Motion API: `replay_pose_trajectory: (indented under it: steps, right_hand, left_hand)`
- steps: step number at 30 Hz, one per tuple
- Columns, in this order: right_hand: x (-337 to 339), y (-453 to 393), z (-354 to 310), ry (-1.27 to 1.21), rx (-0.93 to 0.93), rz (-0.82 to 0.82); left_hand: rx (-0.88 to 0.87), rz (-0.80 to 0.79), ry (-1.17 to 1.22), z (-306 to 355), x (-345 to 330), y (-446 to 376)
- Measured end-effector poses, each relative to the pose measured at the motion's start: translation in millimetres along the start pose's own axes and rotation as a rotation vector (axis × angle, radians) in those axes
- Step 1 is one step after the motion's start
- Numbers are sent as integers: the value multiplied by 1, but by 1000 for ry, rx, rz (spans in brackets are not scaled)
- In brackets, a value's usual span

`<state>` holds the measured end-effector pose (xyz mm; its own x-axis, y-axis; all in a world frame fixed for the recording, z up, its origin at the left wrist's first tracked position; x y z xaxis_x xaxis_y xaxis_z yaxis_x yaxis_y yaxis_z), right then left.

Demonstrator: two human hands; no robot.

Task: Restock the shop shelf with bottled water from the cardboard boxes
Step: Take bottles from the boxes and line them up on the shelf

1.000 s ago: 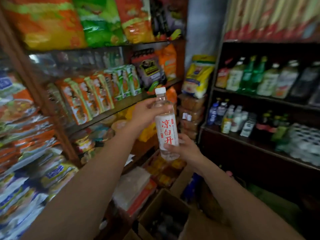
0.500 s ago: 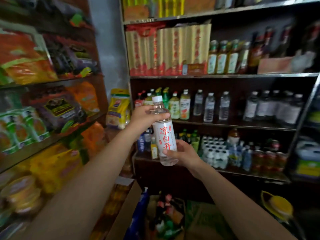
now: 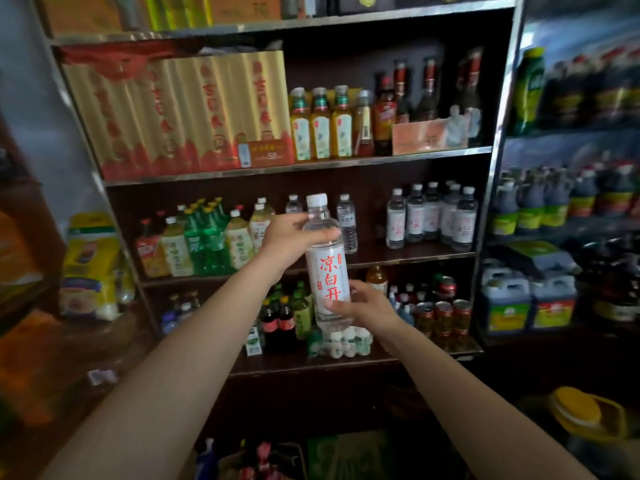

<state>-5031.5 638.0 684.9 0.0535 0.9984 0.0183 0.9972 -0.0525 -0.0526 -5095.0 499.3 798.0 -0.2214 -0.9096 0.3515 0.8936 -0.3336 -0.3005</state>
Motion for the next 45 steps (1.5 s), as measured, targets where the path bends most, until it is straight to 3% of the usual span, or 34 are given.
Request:
replay_pose_trajectory:
  steps: [11,15,21,26,33,41,45]
  right_hand:
    - [107,-125,17,79,12,274]
    - [144,-154,26,110,13,418]
    - [201,-193,51,136,-7,517]
    - [257,-233,67,149,-21,544]
    - [329,-285,93,335,-38,641]
    - [372,-334,135,381,-85,683]
    - [382,-355,143,349,-107,793]
  left_hand:
    - [-130,-273,17,-37,-96,-186]
    - [-113,-357,110,-38,-126,-233]
    - [-161,-518,47,-48,-179,-291]
    - [-238,-489,19,-64,-231,-341]
    - [-210,-498,25,-84,-302,-395]
    - [-203,-469,-81,-127,-350,-440]
    - [-215,-480,-108,-128,-366,-458]
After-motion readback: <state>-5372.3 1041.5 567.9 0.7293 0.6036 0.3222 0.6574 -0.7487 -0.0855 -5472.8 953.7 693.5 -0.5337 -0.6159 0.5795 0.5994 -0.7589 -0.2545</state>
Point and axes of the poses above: each hand's wrist, its own y-axis away from the middle knuckle, its own x-axis out of the back of the hand, z = x × y, the point moved 1 cm from there along -y, towards the middle knuckle, and after that the axes turned 2 degrees about -z, right-handed, at the moved point
